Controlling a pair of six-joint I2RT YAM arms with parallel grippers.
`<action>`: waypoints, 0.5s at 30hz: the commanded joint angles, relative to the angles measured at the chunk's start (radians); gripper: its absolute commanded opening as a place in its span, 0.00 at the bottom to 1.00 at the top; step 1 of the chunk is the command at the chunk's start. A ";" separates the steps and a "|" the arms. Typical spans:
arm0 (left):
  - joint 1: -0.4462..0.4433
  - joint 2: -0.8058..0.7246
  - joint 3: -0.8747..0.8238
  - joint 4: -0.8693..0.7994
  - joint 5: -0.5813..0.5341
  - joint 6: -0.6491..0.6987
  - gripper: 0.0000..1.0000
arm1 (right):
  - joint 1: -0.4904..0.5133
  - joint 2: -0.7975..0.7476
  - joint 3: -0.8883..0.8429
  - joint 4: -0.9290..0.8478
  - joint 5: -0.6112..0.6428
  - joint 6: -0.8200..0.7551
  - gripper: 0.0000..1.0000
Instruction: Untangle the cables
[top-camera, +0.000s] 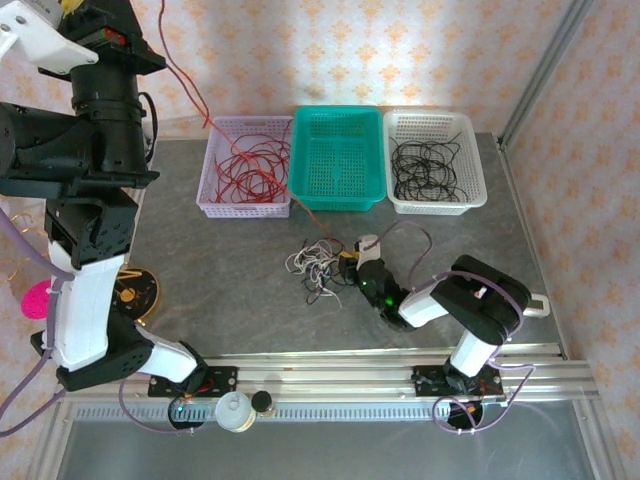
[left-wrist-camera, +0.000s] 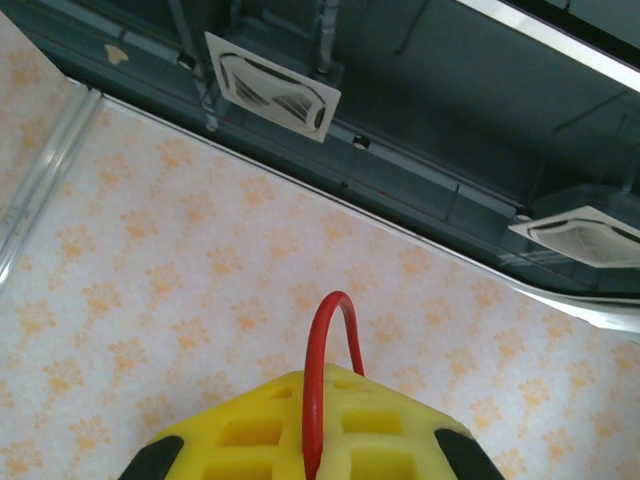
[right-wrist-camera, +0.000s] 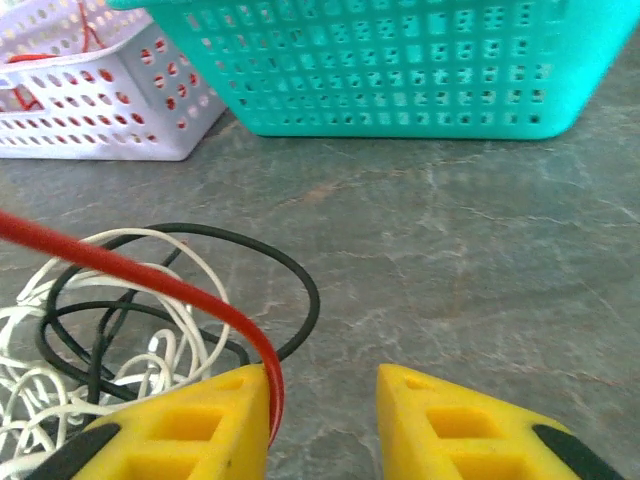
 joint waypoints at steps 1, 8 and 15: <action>0.002 0.006 0.030 0.074 -0.024 0.054 0.00 | -0.002 -0.027 -0.034 -0.023 0.118 0.048 0.35; 0.002 -0.010 -0.070 0.016 -0.001 0.031 0.00 | -0.002 -0.185 -0.065 -0.051 -0.152 -0.089 0.42; 0.003 -0.048 -0.202 0.017 0.041 -0.020 0.00 | -0.001 -0.457 -0.061 -0.188 -0.266 -0.242 0.54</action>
